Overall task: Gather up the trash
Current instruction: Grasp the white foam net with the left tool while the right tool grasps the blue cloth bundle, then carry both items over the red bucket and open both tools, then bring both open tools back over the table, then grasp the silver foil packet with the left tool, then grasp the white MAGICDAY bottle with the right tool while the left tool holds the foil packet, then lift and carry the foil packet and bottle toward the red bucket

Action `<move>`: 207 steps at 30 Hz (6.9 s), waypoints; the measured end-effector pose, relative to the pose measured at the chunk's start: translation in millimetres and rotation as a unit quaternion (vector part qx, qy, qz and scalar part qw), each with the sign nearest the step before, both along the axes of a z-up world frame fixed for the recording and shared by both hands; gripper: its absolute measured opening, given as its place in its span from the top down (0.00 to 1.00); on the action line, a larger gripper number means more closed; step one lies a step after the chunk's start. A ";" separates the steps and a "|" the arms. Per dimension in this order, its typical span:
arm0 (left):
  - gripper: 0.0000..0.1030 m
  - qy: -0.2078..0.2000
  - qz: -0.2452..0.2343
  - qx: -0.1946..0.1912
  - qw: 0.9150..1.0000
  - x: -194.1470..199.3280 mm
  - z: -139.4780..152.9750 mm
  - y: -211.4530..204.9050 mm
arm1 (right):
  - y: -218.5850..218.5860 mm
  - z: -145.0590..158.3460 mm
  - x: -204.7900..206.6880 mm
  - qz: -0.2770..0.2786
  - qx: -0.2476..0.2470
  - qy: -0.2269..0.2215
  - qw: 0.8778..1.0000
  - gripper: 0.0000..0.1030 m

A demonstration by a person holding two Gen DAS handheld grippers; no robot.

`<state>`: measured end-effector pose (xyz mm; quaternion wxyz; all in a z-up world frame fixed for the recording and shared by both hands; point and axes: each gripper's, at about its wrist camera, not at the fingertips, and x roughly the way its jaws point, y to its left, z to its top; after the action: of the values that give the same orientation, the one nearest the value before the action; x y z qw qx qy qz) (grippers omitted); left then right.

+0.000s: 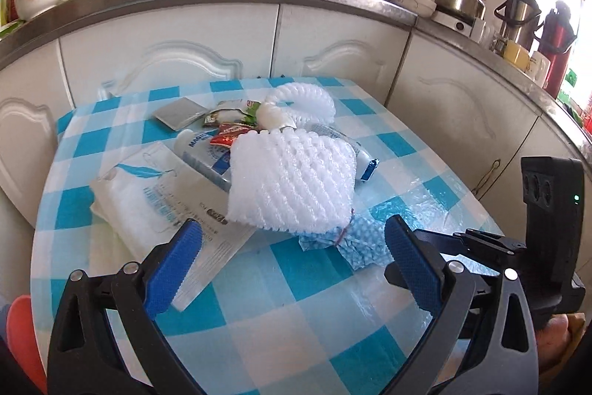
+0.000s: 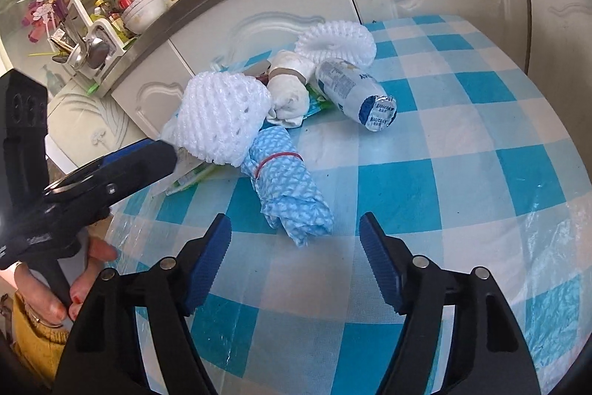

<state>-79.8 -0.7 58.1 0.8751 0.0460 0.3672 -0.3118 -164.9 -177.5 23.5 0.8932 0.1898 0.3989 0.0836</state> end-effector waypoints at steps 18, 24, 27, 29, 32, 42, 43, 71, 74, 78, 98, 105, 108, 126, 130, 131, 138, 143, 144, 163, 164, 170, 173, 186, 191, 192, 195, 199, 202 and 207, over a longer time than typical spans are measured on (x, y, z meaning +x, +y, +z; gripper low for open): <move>0.52 0.039 0.032 -0.027 0.998 37.9 -9.2 -2.4 | 21.2 -2.0 22.4 0.033 -0.037 0.004 0.999 0.62; 0.64 0.045 0.058 -0.054 0.996 31.0 -2.9 17.6 | 25.0 -4.4 16.9 0.026 -0.041 0.002 0.999 0.74; 0.65 0.041 0.071 -0.069 0.994 22.9 3.9 32.7 | 25.5 -1.9 11.9 0.021 -0.036 -0.002 0.999 0.77; 0.65 0.036 0.081 -0.081 0.993 15.8 10.0 46.7 | 25.8 1.7 7.0 0.018 -0.032 -0.007 0.999 0.79; 0.65 0.024 0.103 -0.094 0.990 2.3 19.7 74.5 | 26.5 10.3 -1.4 0.016 -0.027 -0.019 0.999 0.80; 0.65 -0.015 0.238 -0.093 0.967 -39.9 31.8 213.5 | 80.0 54.2 -1.0 0.084 -0.007 -0.040 0.996 0.81; 0.64 -0.017 0.259 -0.084 0.962 -43.8 29.4 231.0 | 93.4 59.6 1.9 0.102 -0.005 -0.042 0.994 0.81; 0.15 0.115 0.441 -0.022 0.890 -59.2 -102.8 405.4 | 356.9 16.0 76.5 0.327 0.040 0.043 0.943 0.28; 0.15 0.095 0.453 -0.053 0.885 -67.2 -91.5 408.9 | 320.7 25.2 72.2 0.301 0.076 0.010 0.951 0.23; 0.11 0.057 0.456 -0.090 0.884 -83.4 -64.4 401.4 | 258.1 38.2 59.4 0.261 0.115 -0.040 0.958 0.17; 0.08 0.051 0.292 -0.083 0.951 -71.9 26.2 218.1 | -59.3 66.5 37.3 -0.054 0.258 -0.201 0.943 0.10; 0.08 0.063 0.252 -0.067 0.963 -47.8 40.8 156.9 | -125.9 44.0 35.4 -0.122 0.264 -0.181 0.940 0.10; 0.08 0.069 0.250 -0.062 0.964 -27.2 47.8 136.7 | -134.9 30.7 41.0 -0.128 0.265 -0.162 0.942 0.10; 0.08 -0.005 -0.003 0.257 0.966 183.1 9.7 -23.9 | -129.2 -2.0 63.9 -0.098 0.272 -0.113 0.951 0.10; 0.08 0.004 -0.041 0.290 0.956 205.2 -8.7 -32.7 | -121.8 -6.1 71.4 -0.084 0.280 -0.100 0.951 0.10; 0.08 0.004 -0.049 0.293 0.955 207.8 -12.3 -34.6 | -119.4 -6.0 72.4 -0.081 0.279 -0.097 0.952 0.10; 0.08 0.009 -0.079 0.308 0.948 231.0 -31.4 -43.1 | -109.5 -7.4 75.6 -0.072 0.259 -0.088 0.959 0.10; 0.23 0.012 -0.072 0.296 0.952 244.6 -37.5 -41.7 | -108.0 -9.9 76.9 -0.073 0.252 -0.084 0.961 0.10; 0.28 0.018 -0.068 0.291 0.954 247.8 -38.1 -40.7 | -107.7 -11.0 77.3 -0.074 0.251 -0.083 0.962 0.10; 0.53 0.059 -0.069 0.193 0.977 195.0 -37.4 -40.9 | -98.9 -12.2 80.7 -0.075 0.192 -0.072 0.976 0.10; 0.53 0.061 -0.073 0.188 0.978 188.2 -37.0 -41.8 | -97.7 -12.3 81.0 -0.073 0.191 -0.071 0.976 0.10; 0.53 0.066 -0.098 0.179 0.977 144.4 -36.0 -49.2 | -95.7 -12.9 82.1 -0.069 0.171 -0.066 0.981 0.10; 0.53 0.071 -0.104 0.176 0.976 128.8 -34.7 -48.0 | -95.0 -11.9 81.7 -0.071 0.155 -0.065 0.983 0.10; 0.23 0.037 -0.085 0.211 0.973 122.0 -33.5 -46.7 | -103.3 -15.5 82.0 -0.115 0.098 -0.048 0.987 0.10; 0.24 0.041 -0.098 0.218 0.970 124.2 -38.9 -53.9 | -115.3 -20.9 80.9 -0.137 0.112 -0.046 0.983 0.17; 0.24 0.043 -0.100 0.217 0.970 123.7 -40.0 -54.8 | -117.5 -21.6 80.9 -0.141 0.114 -0.044 0.983 0.23; 0.35 0.057 -0.104 0.209 0.971 123.4 -42.5 -56.3 | -122.3 -25.7 84.1 -0.156 0.109 -0.028 0.981 0.29; 0.38 0.055 -0.100 0.209 0.971 121.8 -43.3 -56.8 | -119.8 -26.2 85.0 -0.164 0.082 -0.017 0.983 0.43; 0.38 0.059 -0.094 0.207 0.972 121.8 -43.4 -55.8 | -119.5 -26.5 85.5 -0.168 0.066 -0.013 0.984 0.54; 0.38 0.052 -0.091 0.207 0.973 117.7 -38.4 -52.5 | -122.8 -26.9 85.1 -0.171 0.064 -0.008 0.983 0.57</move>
<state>37.9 -53.1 19.7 0.7941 0.2428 0.4635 -0.3092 -79.8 -300.3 -3.4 0.8835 0.3118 0.3468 -0.0436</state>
